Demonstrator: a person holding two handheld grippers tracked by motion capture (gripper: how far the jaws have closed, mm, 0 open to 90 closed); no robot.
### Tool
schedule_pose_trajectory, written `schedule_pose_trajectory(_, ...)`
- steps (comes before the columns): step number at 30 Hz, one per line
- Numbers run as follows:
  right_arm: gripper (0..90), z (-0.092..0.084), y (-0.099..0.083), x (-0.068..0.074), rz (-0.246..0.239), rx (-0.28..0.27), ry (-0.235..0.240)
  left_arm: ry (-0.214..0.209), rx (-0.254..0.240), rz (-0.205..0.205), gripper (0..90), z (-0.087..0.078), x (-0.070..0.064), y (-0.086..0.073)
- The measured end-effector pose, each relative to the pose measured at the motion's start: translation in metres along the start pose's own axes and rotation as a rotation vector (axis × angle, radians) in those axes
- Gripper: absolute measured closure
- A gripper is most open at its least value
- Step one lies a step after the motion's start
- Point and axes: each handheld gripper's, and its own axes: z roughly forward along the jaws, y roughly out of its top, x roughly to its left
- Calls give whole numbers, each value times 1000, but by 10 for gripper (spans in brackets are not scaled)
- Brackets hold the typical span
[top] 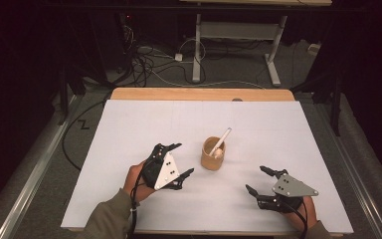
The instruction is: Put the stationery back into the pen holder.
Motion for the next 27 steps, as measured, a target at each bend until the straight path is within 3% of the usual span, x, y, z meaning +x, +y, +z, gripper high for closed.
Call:
schedule_pose_trajectory(12,262,1,0,1,-8,2,3,7,27,-5,195,-9,-5,-15)
schedule_pose_trajectory(18,263,1,0,1,-9,4,3,-10,26,-37,195,-12,-3,-27)
schedule_pose_trajectory(27,263,2,0,2,-10,7,5,-16,57,-53,195,-18,-7,-46)
